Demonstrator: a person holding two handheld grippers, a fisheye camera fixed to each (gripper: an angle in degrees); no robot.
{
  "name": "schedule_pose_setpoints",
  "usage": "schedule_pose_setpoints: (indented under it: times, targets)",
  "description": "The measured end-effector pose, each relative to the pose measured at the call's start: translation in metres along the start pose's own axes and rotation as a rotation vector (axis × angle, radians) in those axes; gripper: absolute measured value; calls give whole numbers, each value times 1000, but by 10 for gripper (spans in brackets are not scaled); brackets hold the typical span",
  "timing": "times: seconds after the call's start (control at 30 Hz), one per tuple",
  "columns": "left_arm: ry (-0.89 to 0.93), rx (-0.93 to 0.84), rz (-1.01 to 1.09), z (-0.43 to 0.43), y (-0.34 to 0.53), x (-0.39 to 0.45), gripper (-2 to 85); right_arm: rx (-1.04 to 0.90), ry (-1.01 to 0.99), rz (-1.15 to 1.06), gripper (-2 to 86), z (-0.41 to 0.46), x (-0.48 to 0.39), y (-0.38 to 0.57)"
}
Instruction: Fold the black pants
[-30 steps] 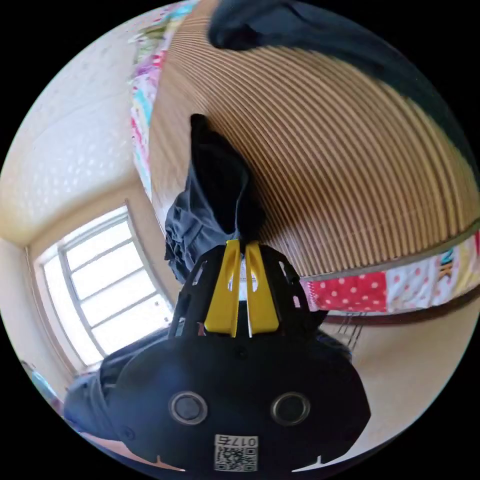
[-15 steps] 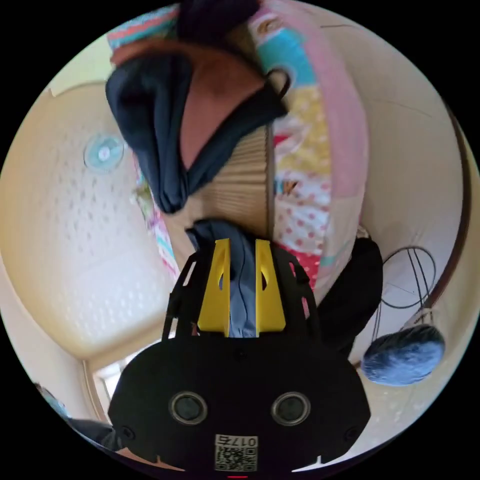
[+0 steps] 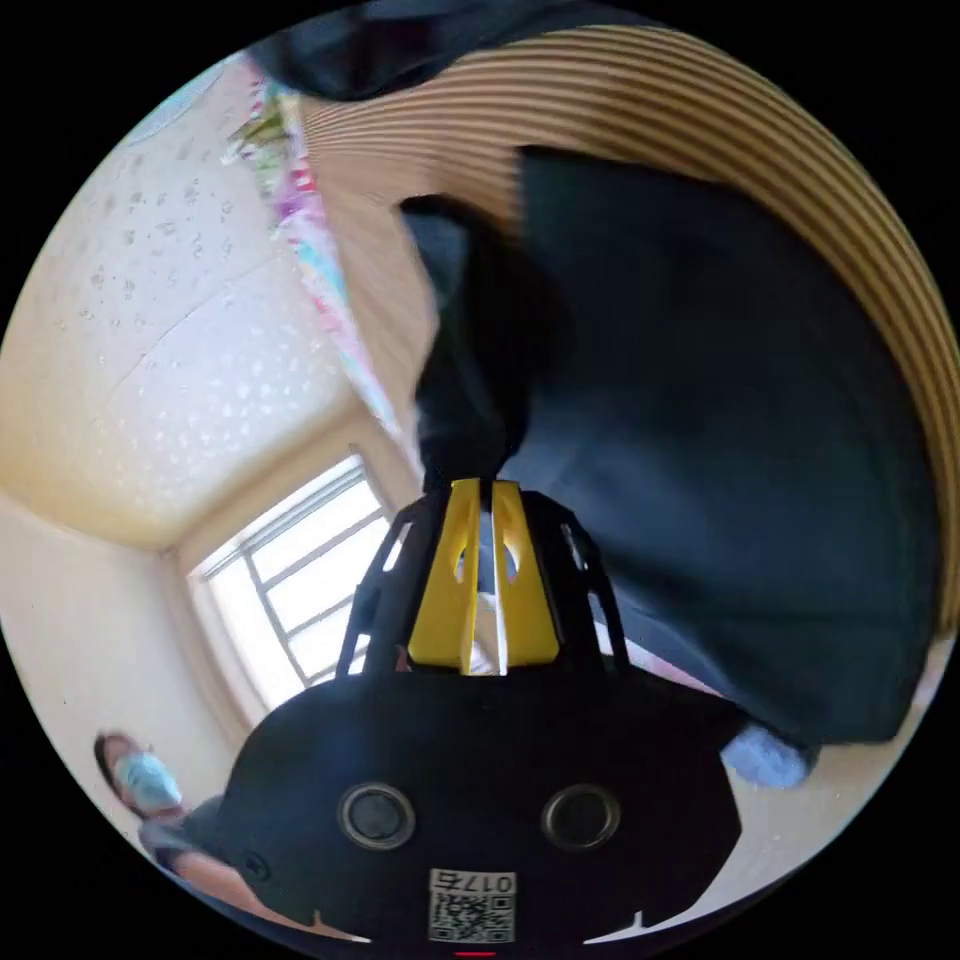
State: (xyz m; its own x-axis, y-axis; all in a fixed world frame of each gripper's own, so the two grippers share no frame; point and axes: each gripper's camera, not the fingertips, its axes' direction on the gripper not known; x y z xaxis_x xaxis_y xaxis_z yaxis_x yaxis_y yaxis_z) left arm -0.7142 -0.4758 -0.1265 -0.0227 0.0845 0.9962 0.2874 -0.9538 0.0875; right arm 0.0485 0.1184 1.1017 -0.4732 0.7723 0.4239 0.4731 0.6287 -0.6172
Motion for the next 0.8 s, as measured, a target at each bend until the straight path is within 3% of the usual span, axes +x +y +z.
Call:
schedule_pose_setpoints:
  times: [0.07, 0.13, 0.23, 0.37, 0.47, 0.53, 0.73, 0.8]
  targets:
    - [6, 6, 6, -3, 3, 1, -10, 59, -246, -174, 22, -4, -40, -7]
    - [-9, 13, 11, -6, 7, 2, -10, 117, -304, -229, 18, -11, -78, -20]
    - [-14, 28, 17, -12, 13, 2, -10, 179, -221, -284, 15, -16, -133, -54]
    - [-11, 61, 22, -23, 24, 3, -10, 386, 27, -117, 12, -28, -160, -98]
    - [9, 70, 28, -30, 31, 5, -10, 464, 127, -251, 7, -29, -179, -105]
    - [8, 75, 35, -35, 35, 8, -10, 382, 267, -305, 5, -13, -188, -110]
    - [-8, 149, 28, -59, 45, 13, -10, -93, 945, -430, 3, 96, -153, -106]
    - [-13, 187, 11, -63, 47, 15, -10, -314, 1312, -353, 3, 128, -106, -113]
